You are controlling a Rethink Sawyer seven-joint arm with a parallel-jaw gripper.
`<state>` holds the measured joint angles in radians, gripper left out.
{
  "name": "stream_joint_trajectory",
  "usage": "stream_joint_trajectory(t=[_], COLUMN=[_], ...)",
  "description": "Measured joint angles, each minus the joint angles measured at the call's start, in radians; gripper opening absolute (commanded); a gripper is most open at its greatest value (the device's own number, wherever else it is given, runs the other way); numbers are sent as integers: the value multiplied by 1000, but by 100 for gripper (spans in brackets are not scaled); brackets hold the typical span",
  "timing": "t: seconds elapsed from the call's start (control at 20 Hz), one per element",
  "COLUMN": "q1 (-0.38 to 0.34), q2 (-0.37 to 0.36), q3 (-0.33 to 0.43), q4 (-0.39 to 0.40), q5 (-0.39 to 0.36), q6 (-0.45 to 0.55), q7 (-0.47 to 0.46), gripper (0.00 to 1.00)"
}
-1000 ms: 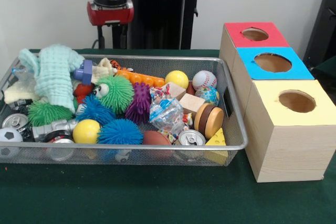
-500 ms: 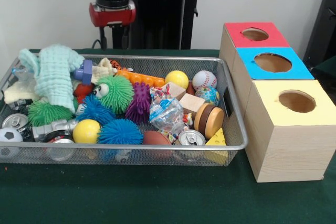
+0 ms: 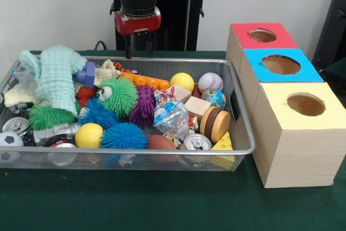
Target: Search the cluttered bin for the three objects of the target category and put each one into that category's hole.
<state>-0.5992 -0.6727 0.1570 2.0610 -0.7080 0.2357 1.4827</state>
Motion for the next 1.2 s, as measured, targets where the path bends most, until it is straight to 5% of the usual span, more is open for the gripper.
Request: stream_joint_trajectory(t=[1.2], q1=[-85], q2=[-12], q3=[9], q4=[4], q5=[-1], q6=[-10], q7=[0], gripper=[100])
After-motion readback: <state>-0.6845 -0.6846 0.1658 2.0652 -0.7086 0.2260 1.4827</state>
